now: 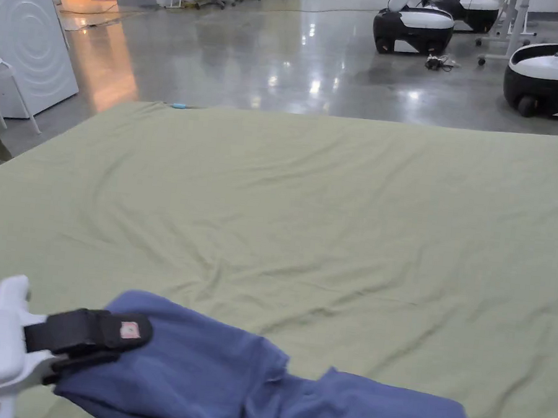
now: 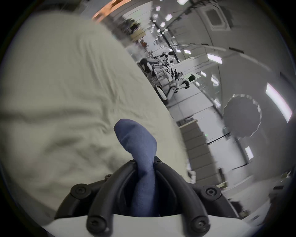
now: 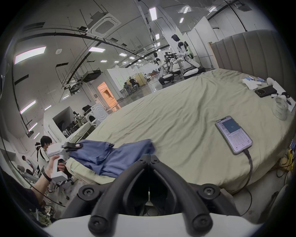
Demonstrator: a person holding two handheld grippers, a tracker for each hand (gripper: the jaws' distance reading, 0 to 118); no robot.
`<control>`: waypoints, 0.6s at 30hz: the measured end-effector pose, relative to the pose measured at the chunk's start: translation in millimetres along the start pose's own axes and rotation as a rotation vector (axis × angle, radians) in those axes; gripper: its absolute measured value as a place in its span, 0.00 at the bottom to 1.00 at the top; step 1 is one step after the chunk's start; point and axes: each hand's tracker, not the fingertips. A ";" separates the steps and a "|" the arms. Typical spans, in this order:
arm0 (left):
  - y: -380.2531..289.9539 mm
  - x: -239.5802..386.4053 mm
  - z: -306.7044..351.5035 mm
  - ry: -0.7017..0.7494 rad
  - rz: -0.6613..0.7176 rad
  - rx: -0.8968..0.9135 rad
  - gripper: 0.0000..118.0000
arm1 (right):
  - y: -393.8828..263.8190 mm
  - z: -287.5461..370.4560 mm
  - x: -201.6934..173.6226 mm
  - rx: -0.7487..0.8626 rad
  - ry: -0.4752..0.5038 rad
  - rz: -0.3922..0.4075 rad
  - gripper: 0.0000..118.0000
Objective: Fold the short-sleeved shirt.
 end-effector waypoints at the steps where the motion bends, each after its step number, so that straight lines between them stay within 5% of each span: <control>1: -3.7 23.7 4.2 0.022 -0.056 0.005 0.08 | -1.2 -2.9 1.2 -0.004 0.000 -0.006 0.00; 8: -78.9 126.2 -75.8 -0.039 -0.340 -0.167 0.08 | -0.6 -2.5 -6.6 0.000 0.005 -0.007 0.00; 13: -136.6 132.6 -176.5 0.009 -0.421 -0.382 0.10 | -2.0 14.6 -14.3 -0.001 -0.038 0.052 0.00; 14: -138.8 133.6 -182.4 -0.013 -0.406 -0.370 0.17 | -3.2 18.3 -14.5 0.000 -0.045 0.056 0.00; 16: -134.8 139.5 -185.8 -0.086 -0.309 -0.333 0.56 | -6.1 24.1 -11.7 -0.002 -0.052 0.050 0.00; 17: -128.7 135.7 -179.7 -0.115 -0.278 -0.307 0.67 | -7.1 25.3 -9.8 -0.004 -0.055 0.043 0.00; 18: -119.2 136.5 -171.3 -0.156 -0.245 -0.266 0.68 | -8.7 25.5 -6.4 -0.005 -0.059 0.032 0.00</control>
